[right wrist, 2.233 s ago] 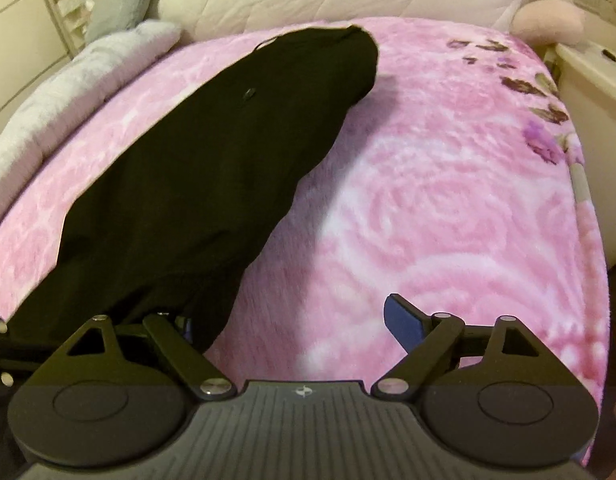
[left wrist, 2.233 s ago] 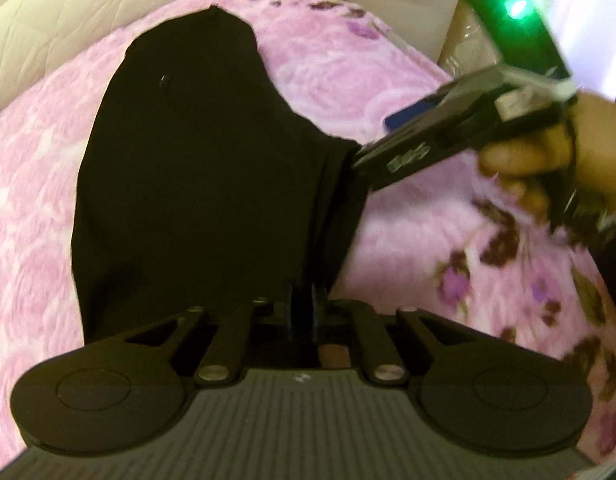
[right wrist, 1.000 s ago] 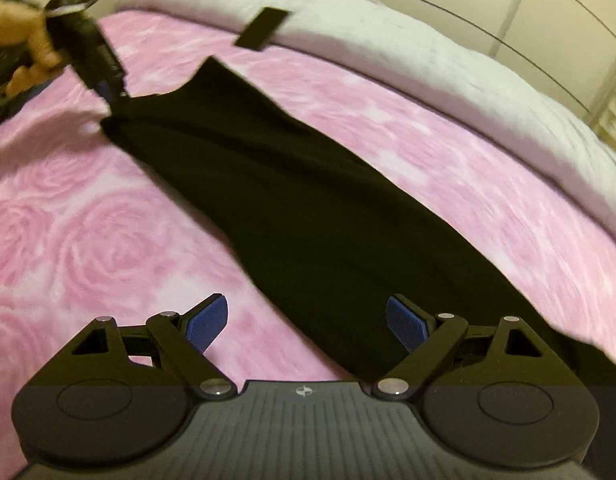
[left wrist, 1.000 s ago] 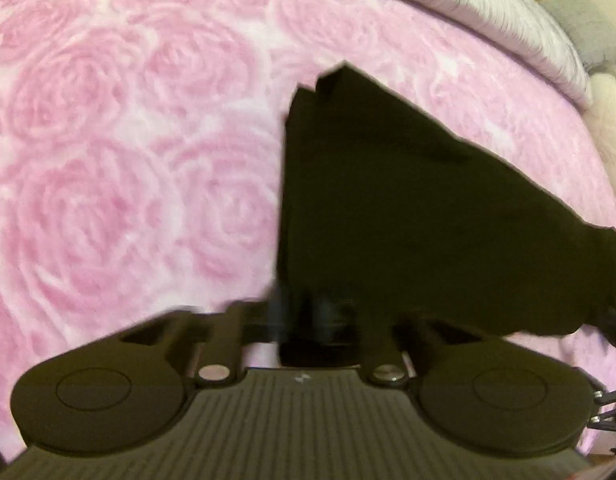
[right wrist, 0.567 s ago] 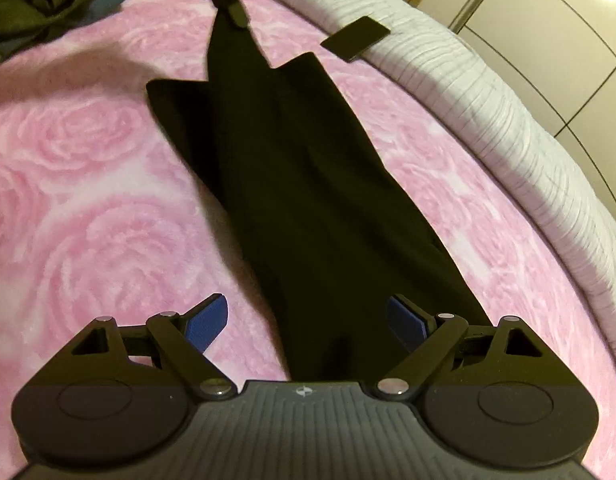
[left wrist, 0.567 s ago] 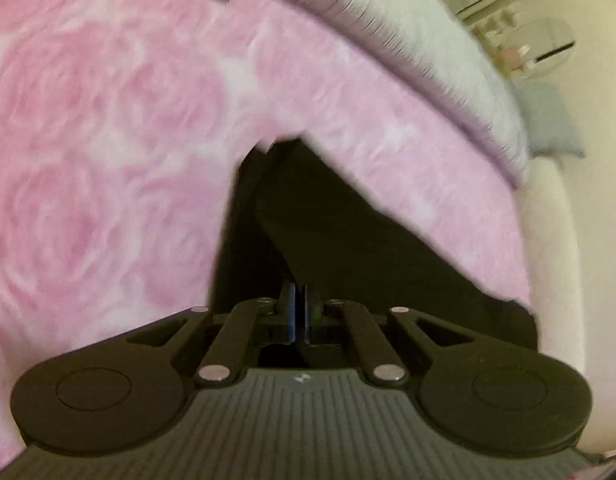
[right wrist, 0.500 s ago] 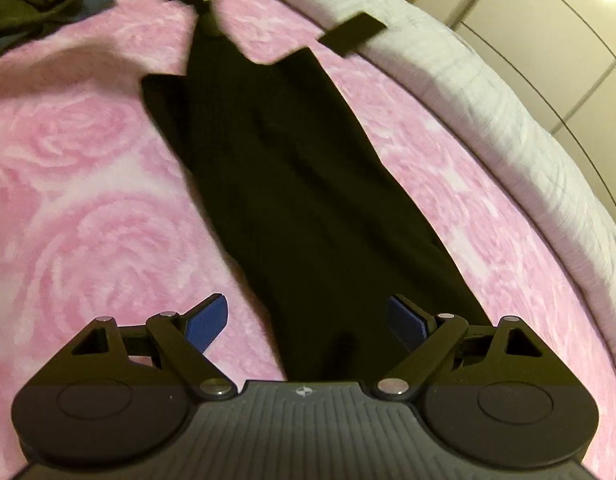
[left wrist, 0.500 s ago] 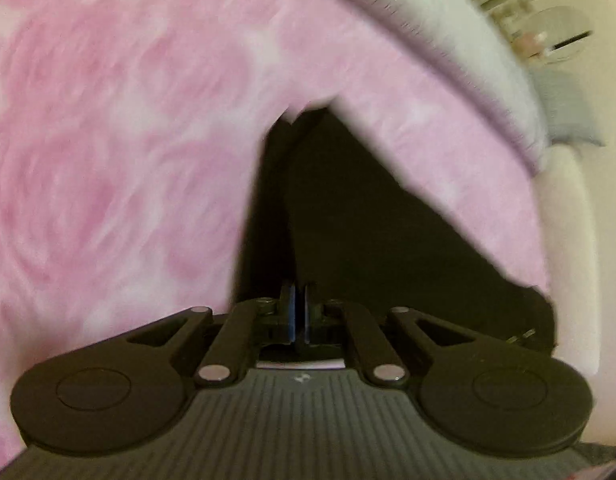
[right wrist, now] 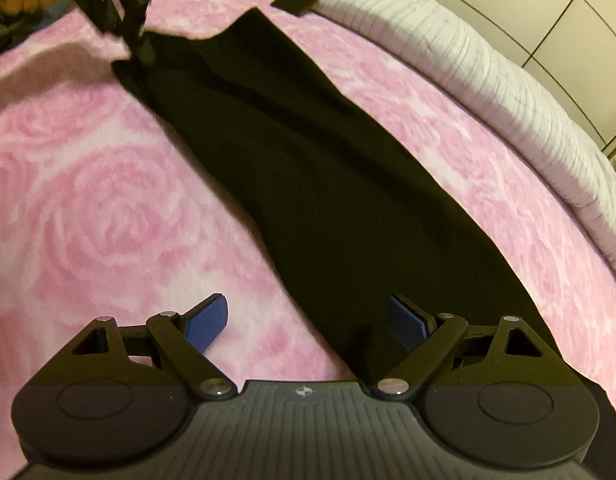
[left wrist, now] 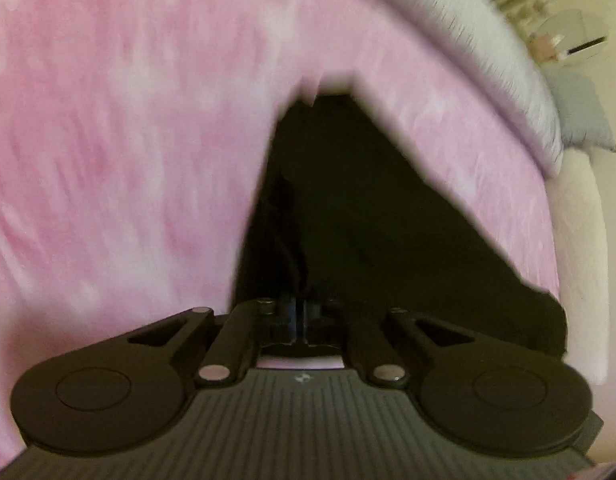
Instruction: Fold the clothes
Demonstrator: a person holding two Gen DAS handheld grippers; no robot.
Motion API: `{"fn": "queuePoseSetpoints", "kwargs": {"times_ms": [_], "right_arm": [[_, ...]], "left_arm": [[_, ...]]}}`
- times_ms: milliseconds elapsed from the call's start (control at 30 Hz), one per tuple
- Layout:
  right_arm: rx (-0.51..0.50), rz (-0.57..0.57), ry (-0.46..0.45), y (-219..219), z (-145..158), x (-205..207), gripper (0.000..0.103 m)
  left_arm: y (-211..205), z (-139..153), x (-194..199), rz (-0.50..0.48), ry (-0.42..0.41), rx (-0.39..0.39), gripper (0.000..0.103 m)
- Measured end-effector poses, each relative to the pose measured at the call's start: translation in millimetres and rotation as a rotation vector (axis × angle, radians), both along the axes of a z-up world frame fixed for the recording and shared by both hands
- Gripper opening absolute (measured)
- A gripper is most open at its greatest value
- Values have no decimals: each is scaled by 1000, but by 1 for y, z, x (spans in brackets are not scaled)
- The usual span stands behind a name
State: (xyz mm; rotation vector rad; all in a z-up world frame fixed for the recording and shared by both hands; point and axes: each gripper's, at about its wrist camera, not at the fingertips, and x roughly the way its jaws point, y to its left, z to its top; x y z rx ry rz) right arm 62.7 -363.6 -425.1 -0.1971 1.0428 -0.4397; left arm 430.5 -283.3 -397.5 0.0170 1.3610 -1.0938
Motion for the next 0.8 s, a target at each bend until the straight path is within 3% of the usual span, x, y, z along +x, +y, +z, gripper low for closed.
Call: {"fn": "queuePoseSetpoints", "kwargs": {"times_ms": [100, 267, 367, 533, 567, 633, 700, 800], "right_arm": [[-43, -58, 4, -14, 4, -14, 88], [-50, -117, 50, -31, 1, -42, 88], [-73, -88, 47, -30, 5, -51, 88], [-102, 37, 22, -25, 5, -48, 85], [-83, 53, -12, -23, 9, -44, 81], [-10, 108, -95, -12, 19, -33, 60], [63, 177, -171, 3, 29, -19, 59], [53, 288, -185, 35, 23, 15, 59]], "left_arm": [[-1, 30, 24, 15, -47, -63, 2], [-22, 6, 31, -5, -17, 54, 1], [-24, 11, 28, 10, 12, 33, 1], [-32, 52, 29, 70, 74, -86, 1], [-39, 65, 29, 69, 78, -109, 1], [-55, 96, 24, 41, 58, -157, 1], [-72, 124, 17, 6, 29, -200, 1], [-89, 153, 7, -56, -17, -231, 1]]}}
